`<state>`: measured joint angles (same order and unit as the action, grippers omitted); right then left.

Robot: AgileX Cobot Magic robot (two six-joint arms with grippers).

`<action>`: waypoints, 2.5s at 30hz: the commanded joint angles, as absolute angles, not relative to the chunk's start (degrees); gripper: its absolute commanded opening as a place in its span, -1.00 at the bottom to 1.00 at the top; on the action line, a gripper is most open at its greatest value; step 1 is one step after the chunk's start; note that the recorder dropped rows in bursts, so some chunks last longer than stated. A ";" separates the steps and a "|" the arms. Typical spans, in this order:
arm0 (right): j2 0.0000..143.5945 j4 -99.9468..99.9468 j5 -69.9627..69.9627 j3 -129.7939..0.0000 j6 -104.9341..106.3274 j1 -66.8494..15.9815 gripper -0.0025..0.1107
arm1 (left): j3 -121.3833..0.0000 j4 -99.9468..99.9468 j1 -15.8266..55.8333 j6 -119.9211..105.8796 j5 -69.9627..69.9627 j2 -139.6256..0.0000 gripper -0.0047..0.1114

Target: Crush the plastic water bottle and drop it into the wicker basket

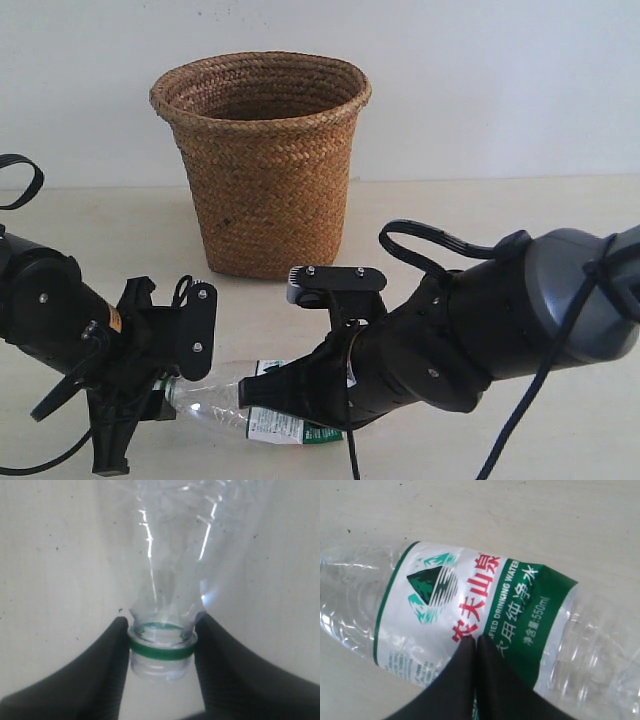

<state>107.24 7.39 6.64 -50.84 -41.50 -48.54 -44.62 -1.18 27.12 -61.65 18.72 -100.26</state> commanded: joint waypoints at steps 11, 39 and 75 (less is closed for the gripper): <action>98.44 8.09 13.54 -48.68 -39.04 -48.48 -0.96 | -44.77 -1.91 27.34 -61.13 19.73 -100.36 -0.85; 98.82 4.28 6.28 -52.15 -39.04 -48.66 -0.96 | -44.77 -1.91 27.34 -61.13 20.41 -100.36 -0.85; 103.63 3.26 3.59 -52.15 -42.00 -49.70 -0.96 | -44.77 -2.09 27.34 -61.13 20.59 -100.36 -0.85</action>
